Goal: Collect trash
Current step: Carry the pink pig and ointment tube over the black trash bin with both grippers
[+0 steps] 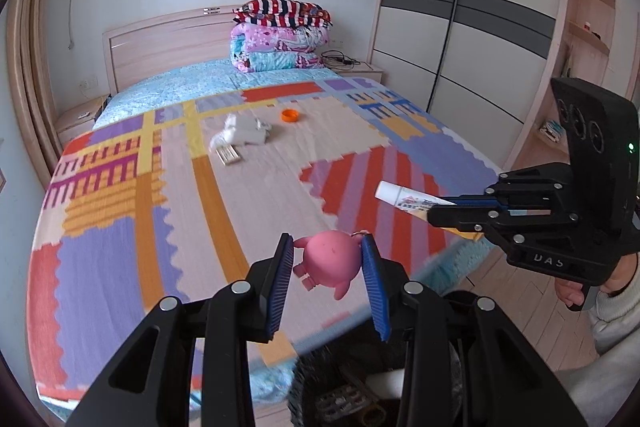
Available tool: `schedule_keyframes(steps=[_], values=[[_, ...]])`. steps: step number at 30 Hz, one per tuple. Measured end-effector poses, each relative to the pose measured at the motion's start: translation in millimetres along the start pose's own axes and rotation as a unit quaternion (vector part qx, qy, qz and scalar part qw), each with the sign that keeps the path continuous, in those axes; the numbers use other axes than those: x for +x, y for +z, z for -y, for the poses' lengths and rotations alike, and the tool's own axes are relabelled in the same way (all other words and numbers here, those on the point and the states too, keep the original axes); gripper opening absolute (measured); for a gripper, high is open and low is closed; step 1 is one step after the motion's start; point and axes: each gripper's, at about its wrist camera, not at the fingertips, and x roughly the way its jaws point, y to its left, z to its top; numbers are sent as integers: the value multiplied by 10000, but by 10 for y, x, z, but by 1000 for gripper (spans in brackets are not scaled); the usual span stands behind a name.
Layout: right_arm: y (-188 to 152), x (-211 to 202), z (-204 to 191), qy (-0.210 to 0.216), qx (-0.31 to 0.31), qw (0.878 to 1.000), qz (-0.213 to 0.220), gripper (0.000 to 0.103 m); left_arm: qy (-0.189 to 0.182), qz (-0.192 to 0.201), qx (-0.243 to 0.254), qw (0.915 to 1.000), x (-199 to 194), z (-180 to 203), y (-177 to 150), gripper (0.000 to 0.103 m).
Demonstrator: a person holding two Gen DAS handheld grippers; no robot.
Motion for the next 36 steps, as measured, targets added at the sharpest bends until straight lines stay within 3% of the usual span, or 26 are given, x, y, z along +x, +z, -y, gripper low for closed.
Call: schedule_keyframes(steps=[9, 15, 28, 36], values=[[-496, 144, -73, 113, 297, 9982, -510, 4, -210, -337, -161, 9991, 17, 173, -431, 34], [-880, 295, -103, 243, 502, 9940, -943, 4, -353, -762, -291, 9960, 141, 244, -788, 34], [-1367, 708, -241, 486, 804, 9813, -1682, 4, -519, -1663, -745, 9819, 704, 189, -1406, 34], [-1615, 1016, -300, 495, 966, 9689, -2222, 4, -379, -2175, -828, 9718, 1043, 199, -1717, 34]])
